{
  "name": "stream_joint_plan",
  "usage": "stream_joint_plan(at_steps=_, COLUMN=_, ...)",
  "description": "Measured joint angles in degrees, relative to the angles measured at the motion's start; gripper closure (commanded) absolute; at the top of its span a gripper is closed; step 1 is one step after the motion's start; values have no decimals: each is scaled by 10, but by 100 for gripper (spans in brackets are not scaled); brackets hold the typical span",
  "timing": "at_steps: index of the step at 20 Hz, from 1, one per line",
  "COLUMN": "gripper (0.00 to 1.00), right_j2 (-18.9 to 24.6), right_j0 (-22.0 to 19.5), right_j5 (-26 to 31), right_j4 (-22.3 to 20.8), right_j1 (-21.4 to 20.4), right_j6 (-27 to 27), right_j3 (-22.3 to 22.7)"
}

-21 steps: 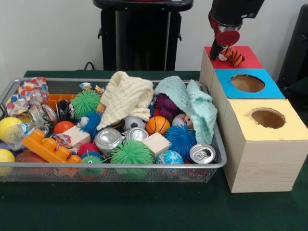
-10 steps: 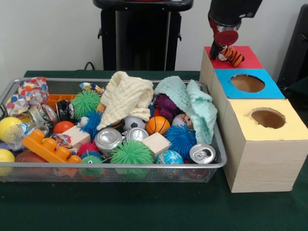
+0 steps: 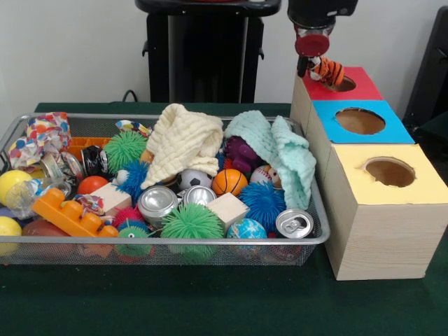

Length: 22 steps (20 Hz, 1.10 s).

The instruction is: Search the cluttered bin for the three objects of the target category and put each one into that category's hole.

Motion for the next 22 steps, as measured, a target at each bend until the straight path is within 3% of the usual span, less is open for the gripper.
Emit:
stream_joint_plan(at_steps=6, gripper=100, right_j2=0, right_j0=-2, right_j5=0, right_j4=-33, right_j1=-43, right_j6=0, right_j3=4)
stream_joint_plan(at_steps=11, gripper=100, right_j2=1, right_j0=-7, right_j5=0, right_j4=-35, right_j1=-55, right_j6=0, right_j3=4)
stream_joint_plan(at_steps=22, gripper=100, right_j2=10, right_j0=-8, right_j5=0, right_j4=-35, right_j1=-38, right_j6=0, right_j3=4)
